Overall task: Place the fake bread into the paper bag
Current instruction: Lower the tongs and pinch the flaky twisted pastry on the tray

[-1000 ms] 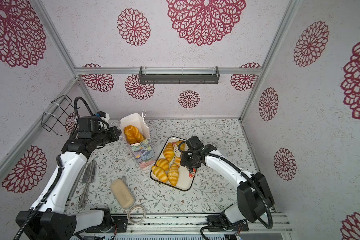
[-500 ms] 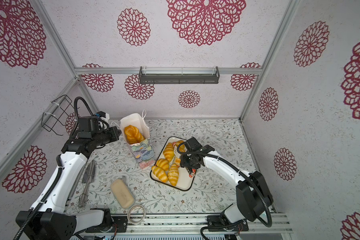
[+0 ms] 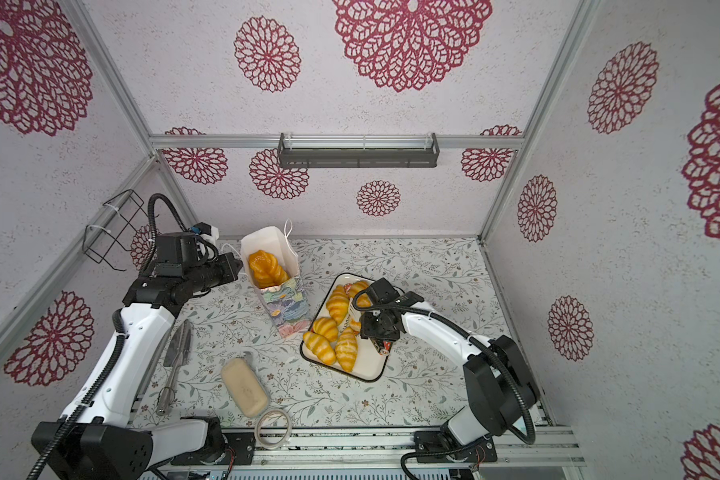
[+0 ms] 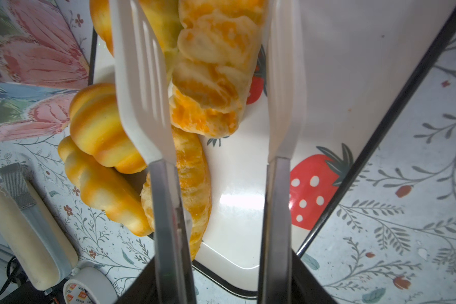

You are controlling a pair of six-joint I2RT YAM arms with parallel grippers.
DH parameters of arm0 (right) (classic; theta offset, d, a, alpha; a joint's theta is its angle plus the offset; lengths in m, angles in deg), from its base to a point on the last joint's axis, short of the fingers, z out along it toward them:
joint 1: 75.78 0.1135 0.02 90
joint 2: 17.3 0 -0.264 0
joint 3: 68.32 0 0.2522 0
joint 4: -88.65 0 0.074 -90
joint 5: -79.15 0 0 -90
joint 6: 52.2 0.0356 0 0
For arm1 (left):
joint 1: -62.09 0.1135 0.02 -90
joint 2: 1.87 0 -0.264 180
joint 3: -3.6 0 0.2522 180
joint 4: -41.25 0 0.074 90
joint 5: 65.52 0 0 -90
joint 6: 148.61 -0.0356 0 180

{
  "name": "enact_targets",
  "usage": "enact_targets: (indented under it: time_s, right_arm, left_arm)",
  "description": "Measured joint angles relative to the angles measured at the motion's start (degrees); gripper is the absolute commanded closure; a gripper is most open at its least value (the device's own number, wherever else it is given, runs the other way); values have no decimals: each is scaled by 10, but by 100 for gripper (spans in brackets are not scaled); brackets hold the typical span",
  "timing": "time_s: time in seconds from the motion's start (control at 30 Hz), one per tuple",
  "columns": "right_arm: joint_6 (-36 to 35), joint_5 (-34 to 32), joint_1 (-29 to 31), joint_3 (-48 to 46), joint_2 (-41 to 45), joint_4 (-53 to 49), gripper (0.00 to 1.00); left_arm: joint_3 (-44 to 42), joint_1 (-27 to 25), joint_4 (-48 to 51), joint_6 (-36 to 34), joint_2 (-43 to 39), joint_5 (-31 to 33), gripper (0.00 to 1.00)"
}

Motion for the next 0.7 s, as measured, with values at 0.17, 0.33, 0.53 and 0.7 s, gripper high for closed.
enact_targets:
  time_s: [0.17,0.33,0.53,0.7]
  right_arm:
    - [0,0,3,0,-14,3,45]
    - [0,-1,4,0,-15,3,51]
    - [0,-3,4,0,-14,4,58]
    - [-1,-7,4,0,-12,2,62]
  left_arm:
    - [0,0,0,0,0,0,100]
    - [0,0,0,0,0,0,100]
    - [0,1,0,0,0,0,100]
    - [0,2,0,0,0,0,100]
